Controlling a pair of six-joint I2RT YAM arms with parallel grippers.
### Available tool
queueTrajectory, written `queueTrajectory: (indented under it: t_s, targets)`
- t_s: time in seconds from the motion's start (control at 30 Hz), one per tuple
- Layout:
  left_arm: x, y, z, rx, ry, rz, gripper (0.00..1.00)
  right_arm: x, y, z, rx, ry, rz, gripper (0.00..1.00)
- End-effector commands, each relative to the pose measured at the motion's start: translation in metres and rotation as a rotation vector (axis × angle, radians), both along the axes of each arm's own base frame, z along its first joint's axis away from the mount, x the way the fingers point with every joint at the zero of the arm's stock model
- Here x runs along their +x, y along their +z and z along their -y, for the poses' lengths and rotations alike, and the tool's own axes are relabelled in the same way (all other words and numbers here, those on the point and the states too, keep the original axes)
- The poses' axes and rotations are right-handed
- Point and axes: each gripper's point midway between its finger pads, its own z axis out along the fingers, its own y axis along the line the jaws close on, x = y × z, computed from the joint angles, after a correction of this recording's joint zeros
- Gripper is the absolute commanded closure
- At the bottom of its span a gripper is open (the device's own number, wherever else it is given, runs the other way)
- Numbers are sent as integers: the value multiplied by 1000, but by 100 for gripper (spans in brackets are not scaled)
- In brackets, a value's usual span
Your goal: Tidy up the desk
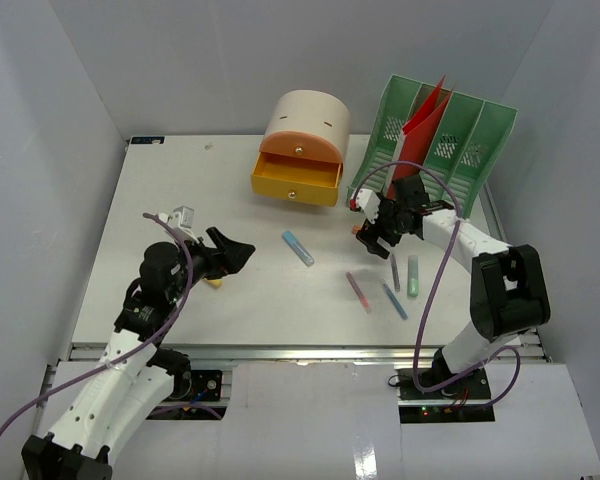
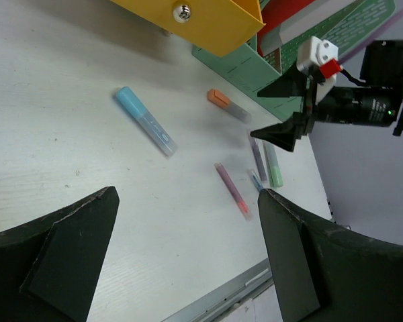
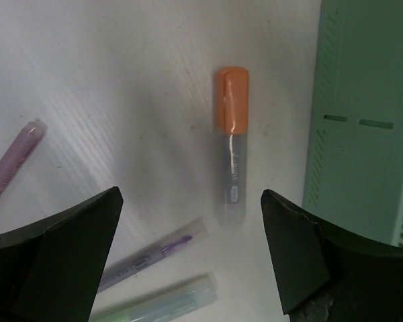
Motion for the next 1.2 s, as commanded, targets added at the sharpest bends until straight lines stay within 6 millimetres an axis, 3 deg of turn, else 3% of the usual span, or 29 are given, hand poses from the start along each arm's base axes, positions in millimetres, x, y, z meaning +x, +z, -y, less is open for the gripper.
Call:
queueTrajectory:
  t_s: [0.0, 0.23, 0.37, 0.7, 0.87, 0.97, 1.03, 1.1, 1.17]
  targets:
    - [-12, -11, -6, 16, 2, -30, 4, 33, 8, -3, -28, 2, 55, 10]
    - [-25, -8, -6, -15, -10, -26, 4, 42, -22, -4, -57, 3, -5, 0]
    - [-31, -4, -8, -42, -3, -19, 4, 42, -34, -4, -67, 1, -30, 13]
    - [-40, -5, -11, -61, 7, -27, 4, 35, -53, -3, -77, 12, -78, 33]
    - [-44, 0, -8, -97, -3, -27, 4, 21, -60, -7, -58, 42, -134, 54]
    - [-44, -2, -7, -111, -1, -37, 4, 14, -64, -7, -51, 52, -154, 73]
    - [-43, -7, -8, -116, 9, -56, 4, 9, -64, -8, -42, 63, -159, 81]
    - [-43, -12, -7, -125, 12, -74, 4, 6, -62, -9, -33, 70, -161, 83]
    - [-42, -15, -4, -159, 14, -98, 3, -2, -42, -19, 22, 118, -163, 89]
